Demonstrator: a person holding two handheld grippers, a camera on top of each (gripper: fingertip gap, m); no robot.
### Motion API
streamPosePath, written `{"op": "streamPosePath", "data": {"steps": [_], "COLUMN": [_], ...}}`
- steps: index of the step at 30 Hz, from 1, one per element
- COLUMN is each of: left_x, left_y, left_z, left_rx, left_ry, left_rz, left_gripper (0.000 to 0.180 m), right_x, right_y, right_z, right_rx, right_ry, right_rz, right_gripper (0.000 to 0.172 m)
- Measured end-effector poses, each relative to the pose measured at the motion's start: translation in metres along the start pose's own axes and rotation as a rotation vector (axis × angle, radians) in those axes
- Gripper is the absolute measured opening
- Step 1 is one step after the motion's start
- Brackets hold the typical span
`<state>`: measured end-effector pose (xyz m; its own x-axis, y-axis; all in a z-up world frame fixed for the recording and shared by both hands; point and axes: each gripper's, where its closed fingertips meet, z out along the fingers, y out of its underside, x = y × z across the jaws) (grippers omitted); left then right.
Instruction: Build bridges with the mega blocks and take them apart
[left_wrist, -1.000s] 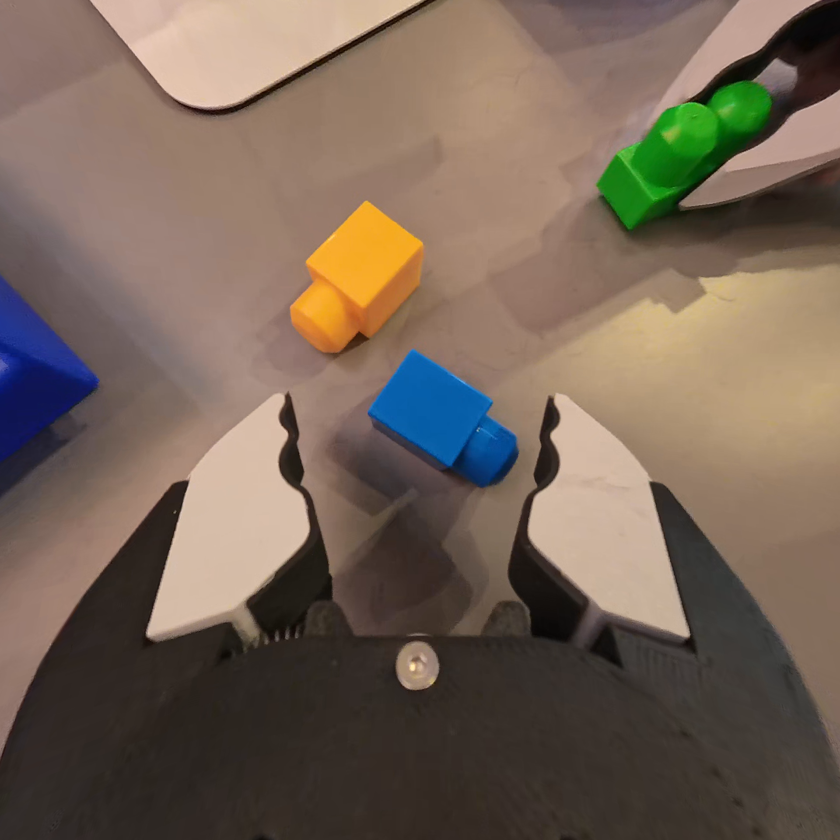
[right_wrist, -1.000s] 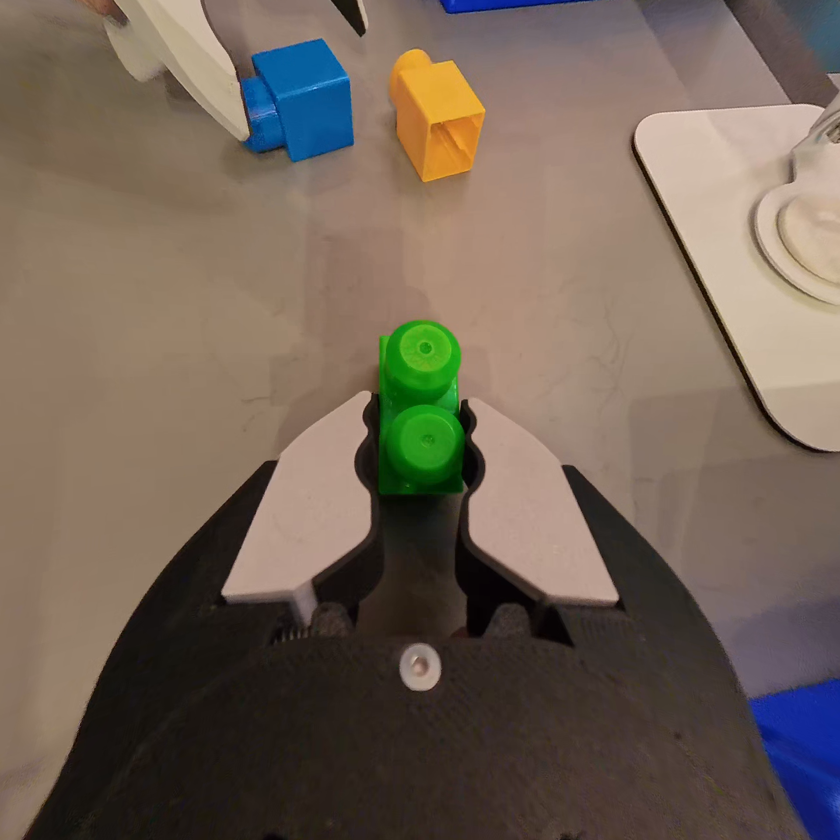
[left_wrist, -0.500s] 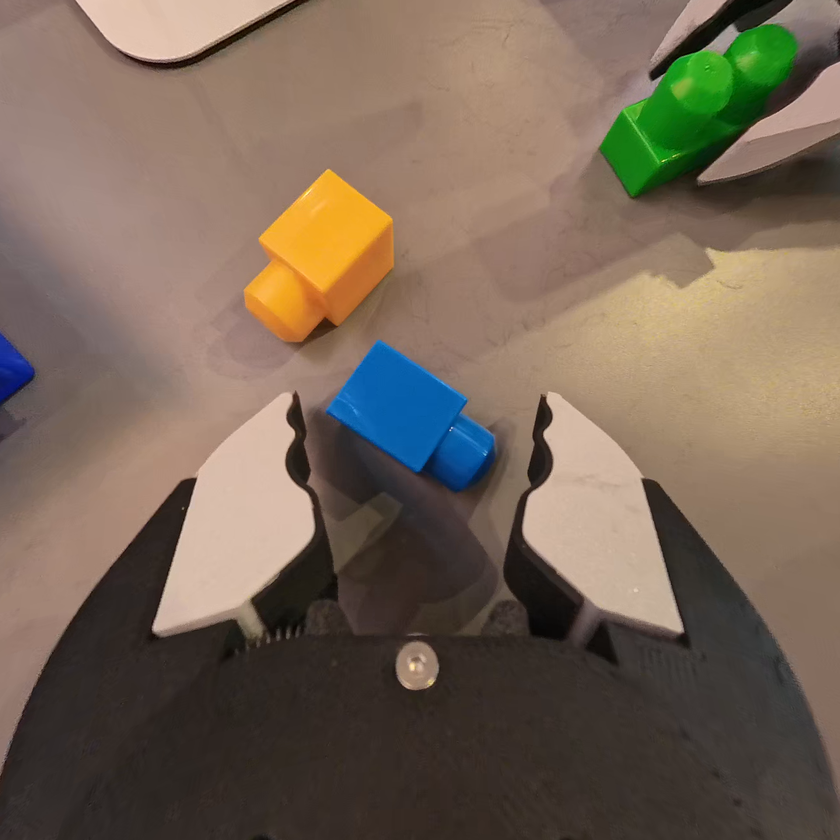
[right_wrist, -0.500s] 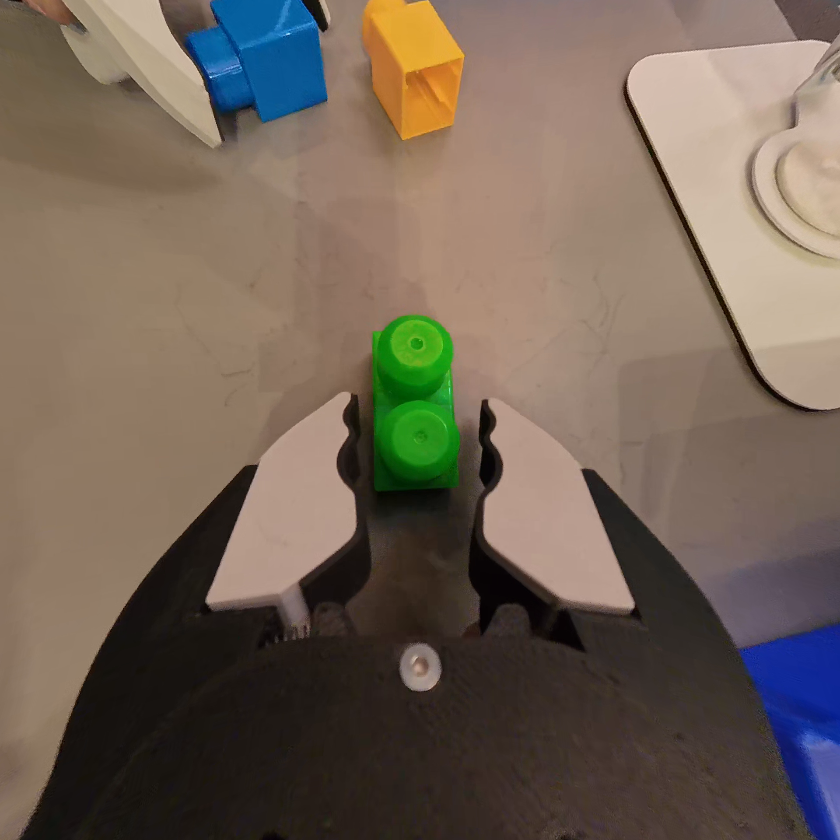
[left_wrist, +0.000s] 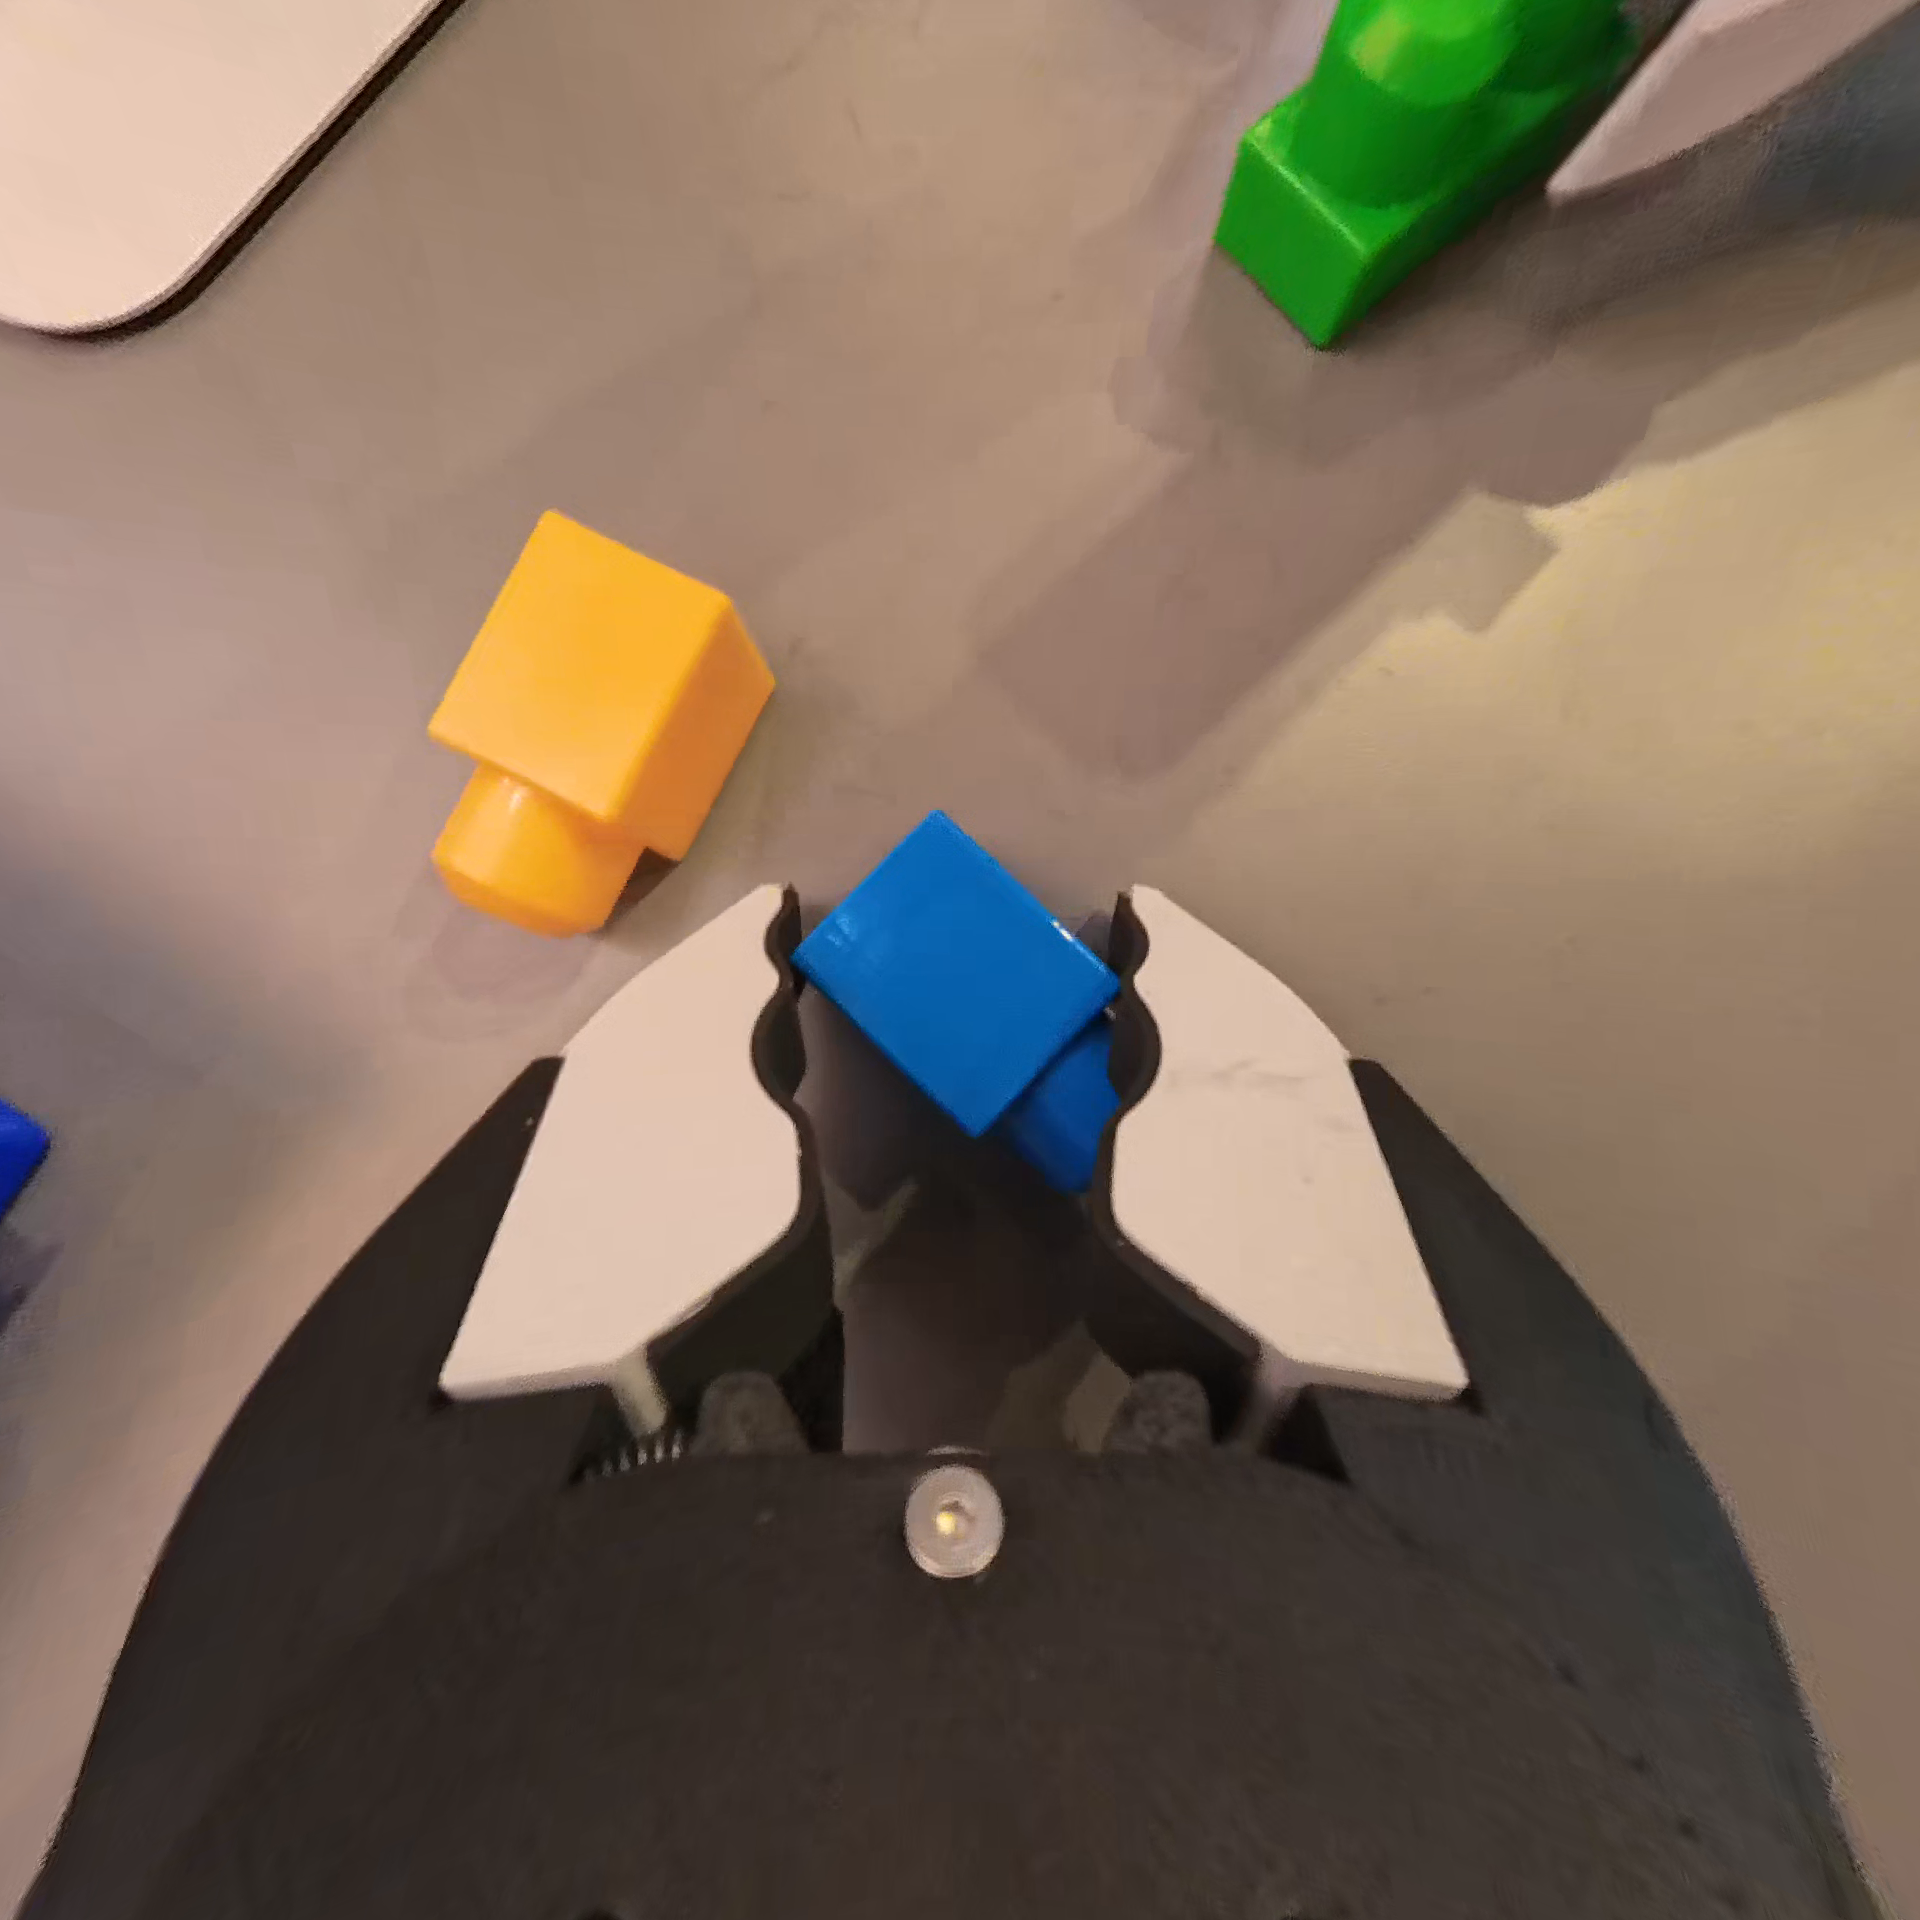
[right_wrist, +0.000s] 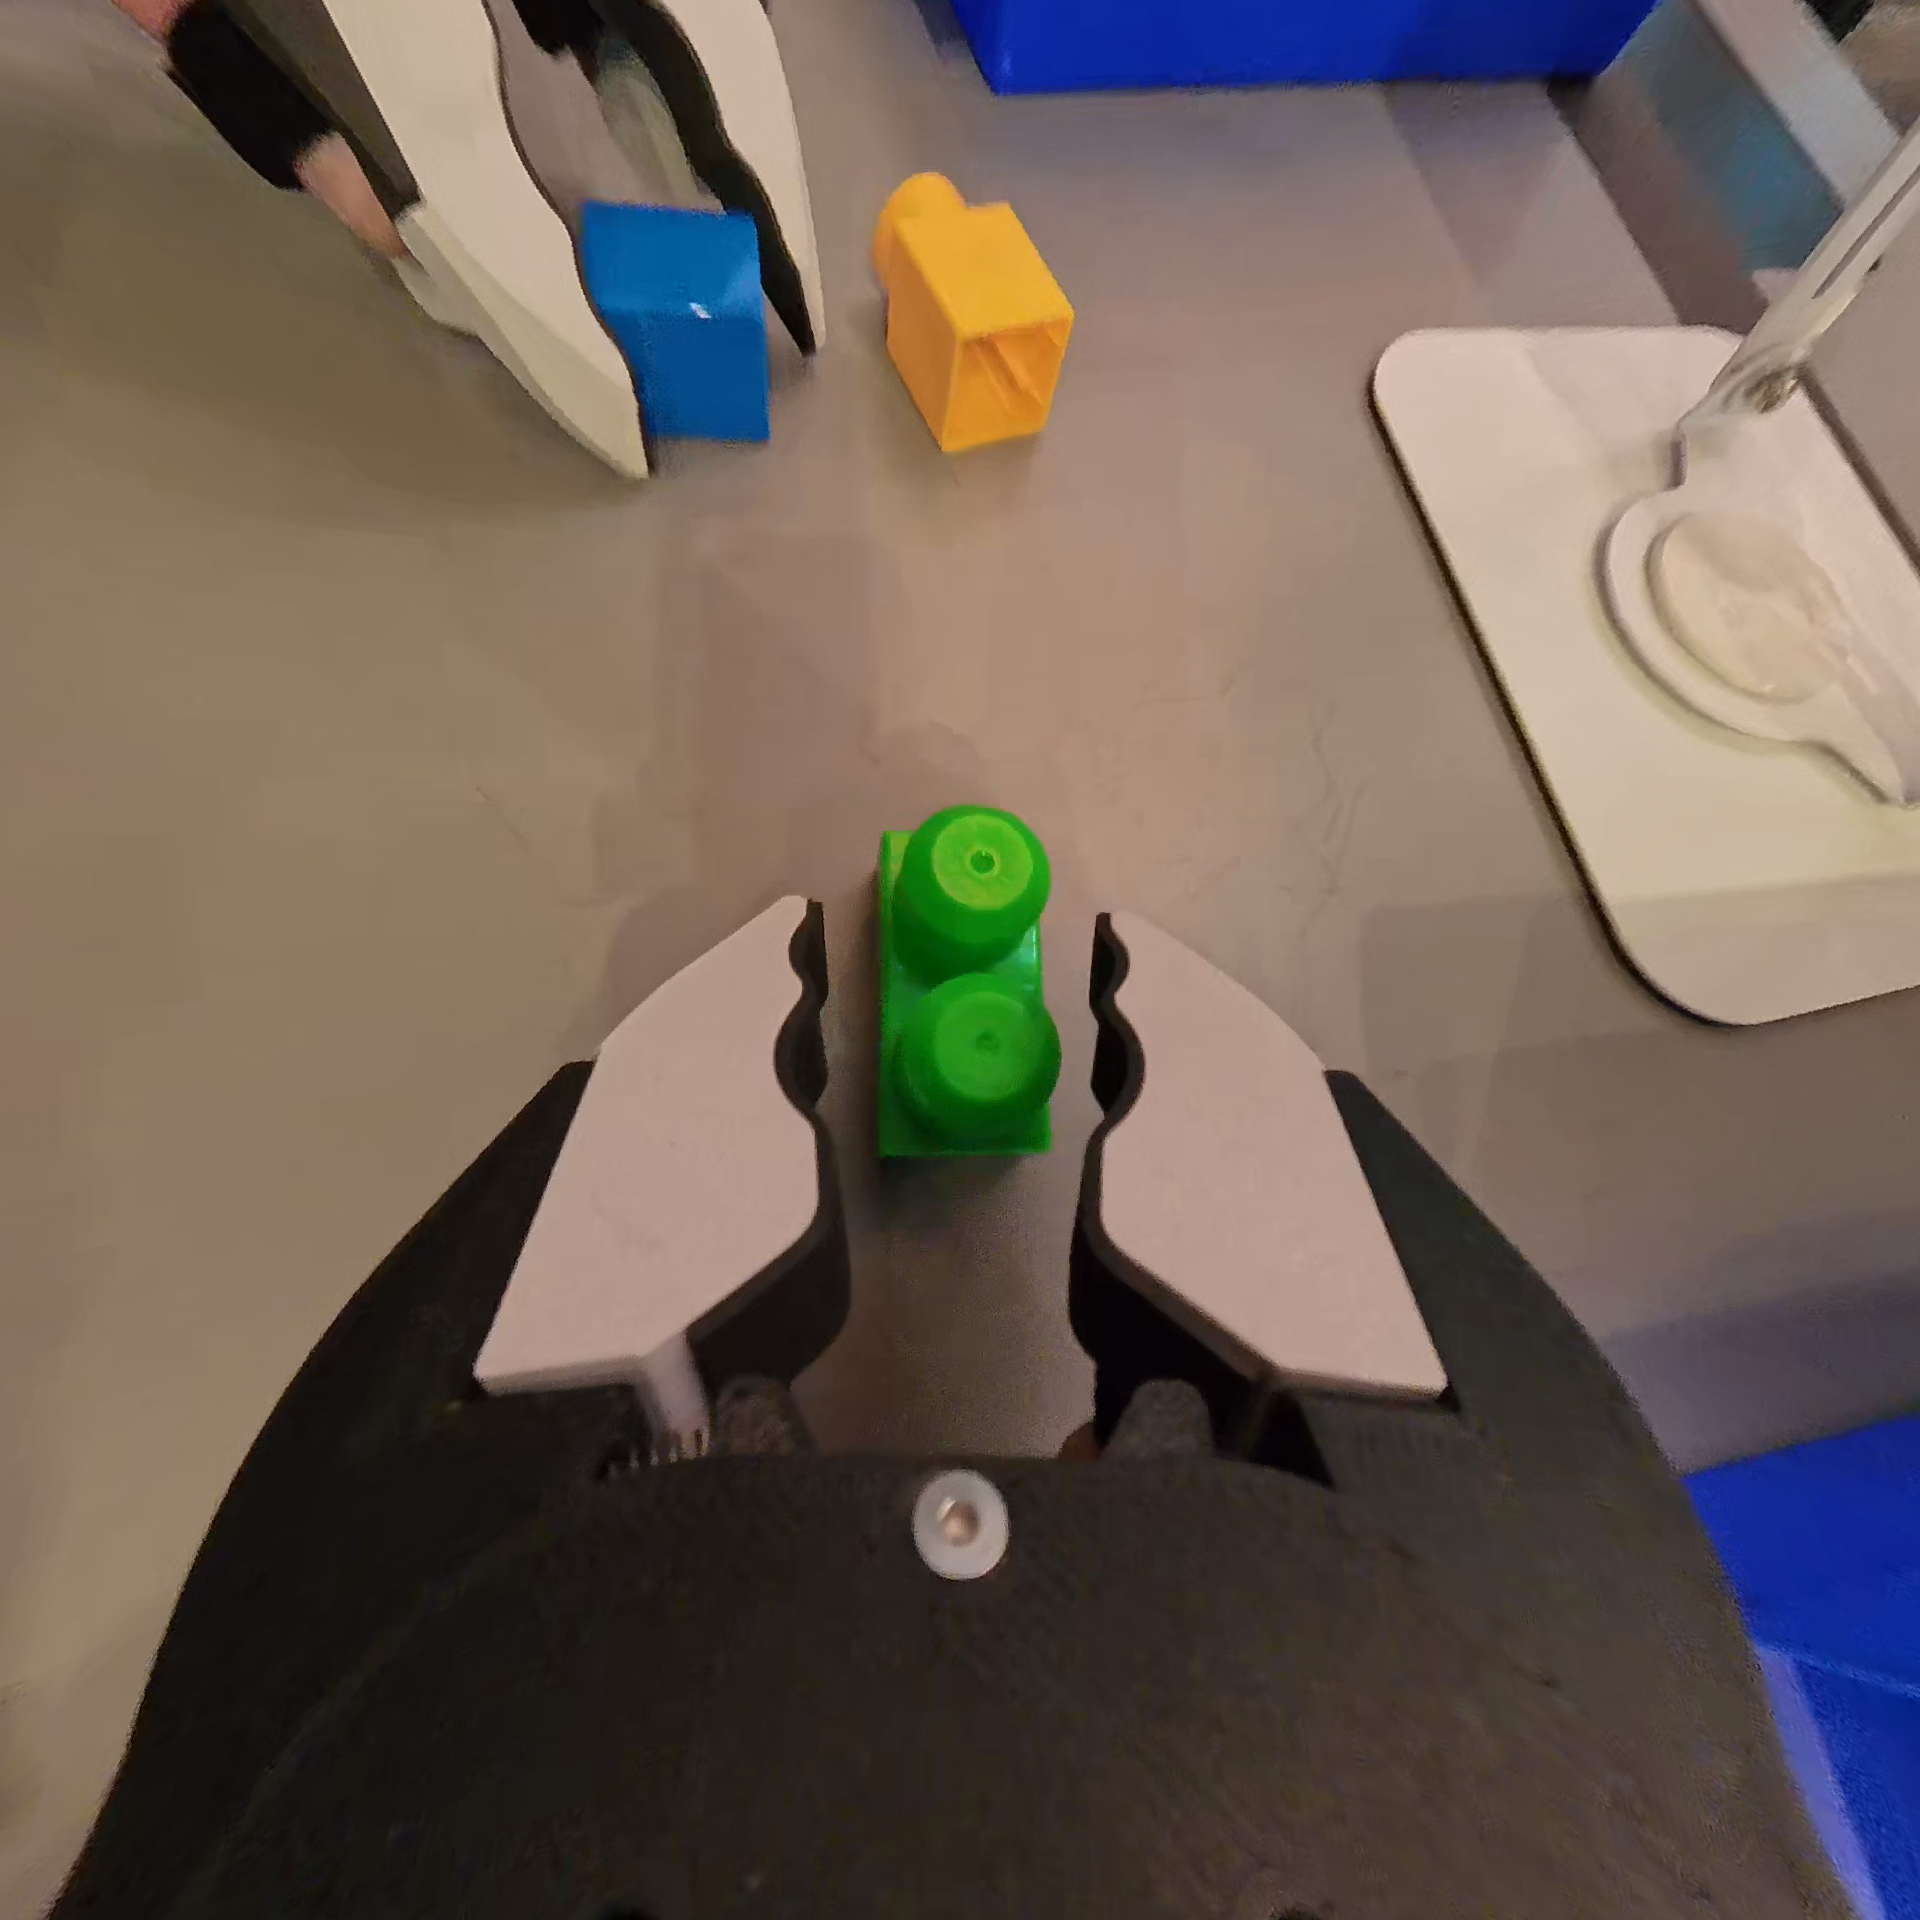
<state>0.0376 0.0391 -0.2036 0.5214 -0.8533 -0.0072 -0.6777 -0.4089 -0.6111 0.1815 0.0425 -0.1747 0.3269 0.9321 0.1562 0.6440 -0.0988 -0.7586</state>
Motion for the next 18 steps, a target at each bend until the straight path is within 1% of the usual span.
{"op": "streamPosePath", "data": {"steps": [2,5,7,9,10,11,12,14,16,18], "left_x": [0.007,0.016,0.016,0.017,0.015,0.016,0.013,0.01,0.01,0.009], "left_y": [-0.003,-0.007,-0.01,-0.011,-0.012,-0.011,-0.011,-0.013,-0.013,-0.012], "left_z": [0.002,0.004,0.005,0.006,0.007,0.007,0.008,0.003,-0.004,-0.01], "left_rx": [0.009,0.033,0.048,0.054,0.048,0.043,0.04,0.058,0.068,0.077], "left_ry": [0.057,0.133,0.147,0.169,0.179,0.201,0.188,0.147,0.137,0.098], "left_rz": [0.079,0.201,0.266,0.315,0.308,0.3,0.299,0.322,0.271,0.223], "left_gripper": [0.056,0.056,0.056,0.056,0.056,0.062,0.072,0.076,0.08,0.08], "right_x": [-0.004,-0.021,-0.033,-0.034,-0.035,-0.036,-0.037,-0.039,-0.037,-0.036], "right_y": [-0.012,-0.044,-0.058,-0.064,-0.064,-0.065,-0.065,-0.064,-0.065,-0.068], "right_z": [-0.006,-0.012,-0.007,0.004,0.009,0.013,0.016,0.018,0.019,0.021], "right_rx": [0.041,0.135,0.144,0.134,0.124,0.123,0.125,0.122,0.13,0.128], "right_ry": [0.003,-0.038,-0.079,-0.069,-0.074,-0.081,-0.087,-0.095,-0.086,-0.081], "right_rz": [-0.027,-0.054,-0.042,-0.021,-0.007,-0.001,0.0,0.006,0.011,0.018], "right_gripper": [0.049,0.046,0.045,0.04,0.04,0.041,0.041,0.041,0.04,0.04]}}
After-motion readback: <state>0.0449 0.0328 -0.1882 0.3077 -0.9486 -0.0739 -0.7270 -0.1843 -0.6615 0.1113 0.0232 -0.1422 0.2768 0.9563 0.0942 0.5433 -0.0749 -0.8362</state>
